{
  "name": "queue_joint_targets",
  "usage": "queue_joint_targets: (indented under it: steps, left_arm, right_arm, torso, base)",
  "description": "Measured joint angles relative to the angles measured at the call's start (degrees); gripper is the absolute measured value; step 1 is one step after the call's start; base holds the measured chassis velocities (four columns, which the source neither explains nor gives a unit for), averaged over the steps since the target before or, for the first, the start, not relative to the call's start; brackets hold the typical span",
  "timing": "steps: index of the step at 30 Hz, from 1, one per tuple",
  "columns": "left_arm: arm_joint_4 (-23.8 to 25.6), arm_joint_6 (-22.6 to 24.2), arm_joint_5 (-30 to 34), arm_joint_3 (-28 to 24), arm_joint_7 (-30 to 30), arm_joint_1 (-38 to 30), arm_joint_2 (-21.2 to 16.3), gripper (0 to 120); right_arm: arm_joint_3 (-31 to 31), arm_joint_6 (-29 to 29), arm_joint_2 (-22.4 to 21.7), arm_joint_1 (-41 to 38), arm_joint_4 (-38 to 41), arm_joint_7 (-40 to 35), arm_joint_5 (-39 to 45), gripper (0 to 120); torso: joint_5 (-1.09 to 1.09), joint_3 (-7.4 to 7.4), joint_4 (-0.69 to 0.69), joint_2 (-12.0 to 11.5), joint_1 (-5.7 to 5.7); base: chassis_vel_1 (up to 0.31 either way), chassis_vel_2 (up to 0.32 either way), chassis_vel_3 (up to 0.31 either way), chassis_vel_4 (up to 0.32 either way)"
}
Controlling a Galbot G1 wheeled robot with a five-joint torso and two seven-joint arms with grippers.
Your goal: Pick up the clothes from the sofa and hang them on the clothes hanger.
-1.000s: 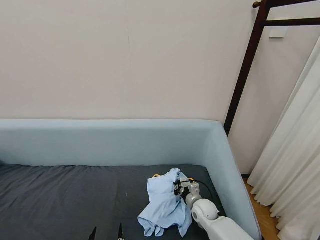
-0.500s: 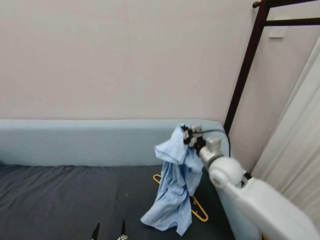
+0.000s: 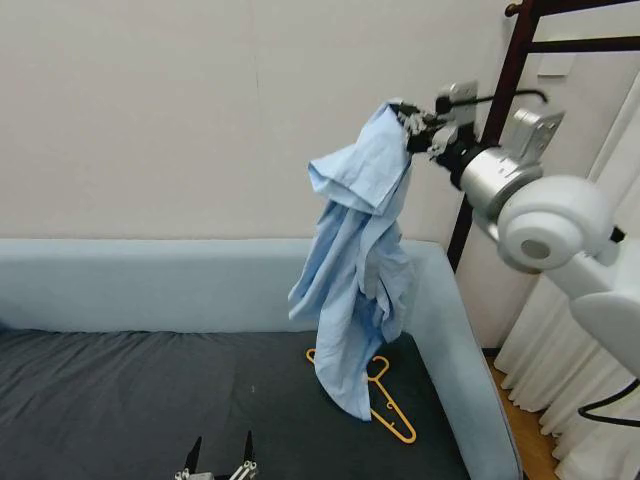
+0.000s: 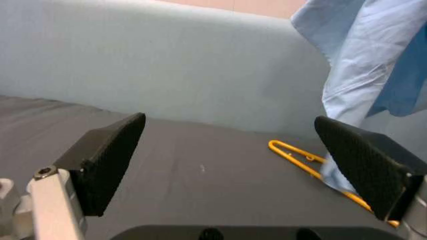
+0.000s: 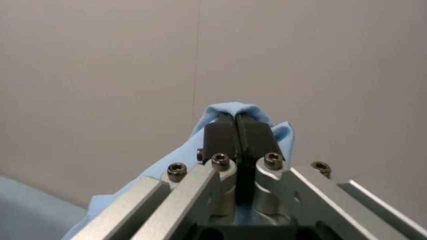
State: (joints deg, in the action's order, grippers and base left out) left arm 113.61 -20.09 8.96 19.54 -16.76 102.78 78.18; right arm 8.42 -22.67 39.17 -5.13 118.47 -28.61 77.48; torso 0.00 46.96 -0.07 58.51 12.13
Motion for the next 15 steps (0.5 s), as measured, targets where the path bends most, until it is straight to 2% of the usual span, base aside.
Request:
queue_joint_targets:
  steps: [2,5,11,15]
  left_arm:
    - [0.1,0.0,0.0,-0.3,0.0,-0.1,-0.4,100]
    - [-0.4,0.0,0.0,-0.6,0.0,-0.4,-0.4,100]
    - [-2.2,-0.5,0.0,-0.8,0.0,-1.1,0.1,100]
    - [-3.0,-2.2,0.4,0.3,0.0,-0.3,0.5,100]
  right_arm:
    - [-2.5,-1.3,-3.4,0.8,7.9,-6.9,10.4,0]
    - [-2.3,-1.6,-3.4,1.0,9.5,-9.0,12.4,0]
    - [3.2,-1.1,1.3,2.5,6.2,-11.1,11.7,0]
    - [6.3,-0.8,8.2,13.7,1.4,-13.3,6.4,0]
  torso:
    - [0.0,0.0,-0.02,0.0,0.0]
    - [0.0,-0.01,-0.02,0.0,-0.01]
    - [-0.05,0.0,0.02,0.0,0.0]
    - [-0.01,0.01,0.02,0.0,0.0]
  base:
    - [0.0,0.0,0.0,0.0]
    - [0.0,0.0,0.0,0.0]
    - [0.0,0.0,0.0,0.0]
    - [0.0,0.0,0.0,0.0]
